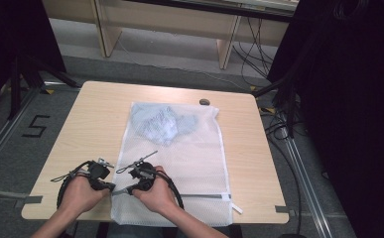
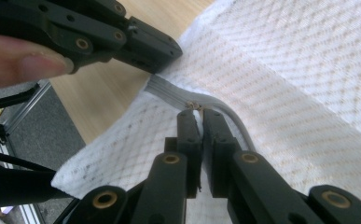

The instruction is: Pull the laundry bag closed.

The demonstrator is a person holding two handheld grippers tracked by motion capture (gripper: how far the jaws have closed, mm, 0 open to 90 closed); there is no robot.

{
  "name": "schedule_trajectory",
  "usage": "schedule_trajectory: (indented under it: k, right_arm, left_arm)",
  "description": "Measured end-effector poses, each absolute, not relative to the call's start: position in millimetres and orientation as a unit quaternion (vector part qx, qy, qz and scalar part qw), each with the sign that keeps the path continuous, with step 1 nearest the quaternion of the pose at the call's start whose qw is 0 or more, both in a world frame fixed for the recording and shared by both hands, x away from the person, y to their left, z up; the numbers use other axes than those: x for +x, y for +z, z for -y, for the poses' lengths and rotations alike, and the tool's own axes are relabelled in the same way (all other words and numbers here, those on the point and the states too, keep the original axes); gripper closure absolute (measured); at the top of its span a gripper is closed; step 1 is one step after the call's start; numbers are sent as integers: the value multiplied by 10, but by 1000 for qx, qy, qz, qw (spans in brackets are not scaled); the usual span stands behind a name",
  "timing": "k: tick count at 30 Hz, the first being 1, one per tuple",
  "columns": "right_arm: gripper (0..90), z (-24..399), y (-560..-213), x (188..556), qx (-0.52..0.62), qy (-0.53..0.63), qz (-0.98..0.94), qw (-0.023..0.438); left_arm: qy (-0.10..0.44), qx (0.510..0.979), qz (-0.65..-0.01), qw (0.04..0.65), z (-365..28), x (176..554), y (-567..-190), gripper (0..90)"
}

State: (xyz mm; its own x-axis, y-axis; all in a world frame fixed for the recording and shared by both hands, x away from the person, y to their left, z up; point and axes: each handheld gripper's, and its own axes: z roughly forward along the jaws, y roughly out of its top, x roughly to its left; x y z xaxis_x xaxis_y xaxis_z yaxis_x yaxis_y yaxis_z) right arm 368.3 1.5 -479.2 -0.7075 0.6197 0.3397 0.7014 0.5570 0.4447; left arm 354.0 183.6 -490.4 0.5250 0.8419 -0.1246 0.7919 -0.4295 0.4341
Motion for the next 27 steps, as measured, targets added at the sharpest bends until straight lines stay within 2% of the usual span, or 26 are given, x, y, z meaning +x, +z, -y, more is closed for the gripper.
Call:
schedule_trajectory:
  k: [21, 27]
  right_arm:
    - [870, 212, -4701, 3658, -382, -274, 881, 55]
    - [870, 242, -4685, 3656, -388, -260, 884, 36]
  left_arm:
    - [52, 842, -486, 227, -1839, 3547, -4907, 898]
    - [53, 840, -488, 230, -1832, 3546, -4910, 898]
